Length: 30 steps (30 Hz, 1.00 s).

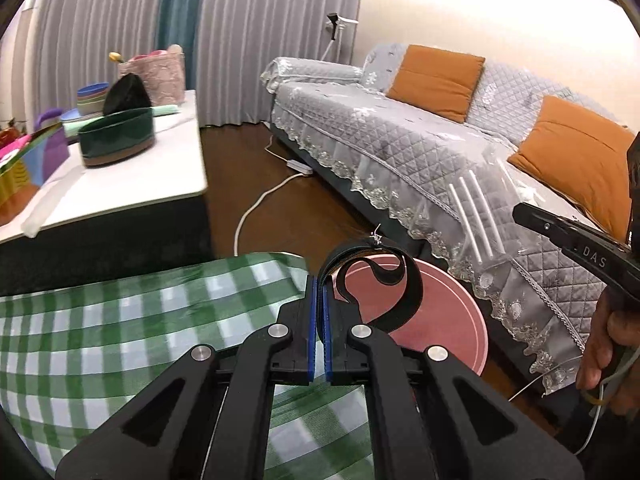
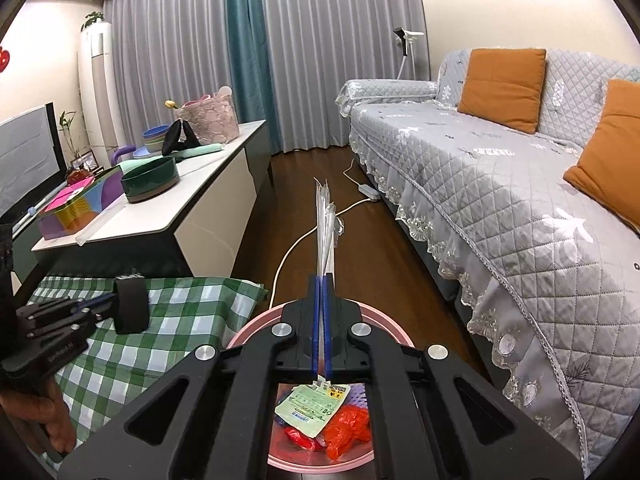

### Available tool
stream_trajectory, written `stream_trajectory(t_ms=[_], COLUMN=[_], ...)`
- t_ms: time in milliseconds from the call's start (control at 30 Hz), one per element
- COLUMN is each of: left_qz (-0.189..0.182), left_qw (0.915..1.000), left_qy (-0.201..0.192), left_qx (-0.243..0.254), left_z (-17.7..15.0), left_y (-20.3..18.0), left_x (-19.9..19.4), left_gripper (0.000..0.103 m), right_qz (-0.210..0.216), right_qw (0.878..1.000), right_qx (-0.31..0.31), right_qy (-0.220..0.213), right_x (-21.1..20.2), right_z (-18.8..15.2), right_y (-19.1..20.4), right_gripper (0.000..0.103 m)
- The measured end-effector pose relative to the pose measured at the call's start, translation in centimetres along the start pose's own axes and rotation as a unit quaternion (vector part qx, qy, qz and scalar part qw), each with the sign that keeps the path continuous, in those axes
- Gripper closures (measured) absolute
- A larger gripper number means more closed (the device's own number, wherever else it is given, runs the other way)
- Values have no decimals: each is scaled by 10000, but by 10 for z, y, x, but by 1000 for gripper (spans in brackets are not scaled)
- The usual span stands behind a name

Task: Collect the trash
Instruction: 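Carry black band in left tool and clear tubes in right tool over pink bin, then open left tool over pink bin while right tool releases clear tubes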

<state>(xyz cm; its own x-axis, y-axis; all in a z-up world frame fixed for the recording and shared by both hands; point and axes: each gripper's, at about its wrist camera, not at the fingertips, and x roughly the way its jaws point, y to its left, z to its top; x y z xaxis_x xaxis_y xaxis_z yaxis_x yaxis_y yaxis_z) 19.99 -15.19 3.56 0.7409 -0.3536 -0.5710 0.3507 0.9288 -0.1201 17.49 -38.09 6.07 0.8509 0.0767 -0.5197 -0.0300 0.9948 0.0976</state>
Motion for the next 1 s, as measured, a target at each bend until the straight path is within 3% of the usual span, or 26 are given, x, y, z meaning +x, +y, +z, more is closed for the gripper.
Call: stream_trajectory(t_ms=[433,500,533,567,633,800,1000], left_qz=[-249,-342,-381,-388,-392,-424,-408], left_qw=[9992,9986,9982,9980,9978,9976,9979], left_qy=[277,382,453,487,514,506,440], left_qx=[113,116,129,142,172,208,236], left_z=[0,1,1,0,-1,-4,-1], left_y=[-26,-28,-30,-31,-33,-35,-32], left_x=[39,45,48,50,50,41,23], left_gripper=[100,99,93,80,70,70,70], right_qz=[-22,-61,-114,-132,-151,-203,-245], right_qw=[9999,9998,9997,9996,9994,9992,9990], right_qx=[-25,-25,-5,28,130,185,257], right_qy=[166,186,217,263,282,294,266], right_x=[13,14,15,17,17,18,14], right_z=[-5,-5,-5,-6,-7,-9,-8], right_y=[-4,-4,-5,-6,-9,-12,-11], right_gripper=[101,96,92,77,54,49,35])
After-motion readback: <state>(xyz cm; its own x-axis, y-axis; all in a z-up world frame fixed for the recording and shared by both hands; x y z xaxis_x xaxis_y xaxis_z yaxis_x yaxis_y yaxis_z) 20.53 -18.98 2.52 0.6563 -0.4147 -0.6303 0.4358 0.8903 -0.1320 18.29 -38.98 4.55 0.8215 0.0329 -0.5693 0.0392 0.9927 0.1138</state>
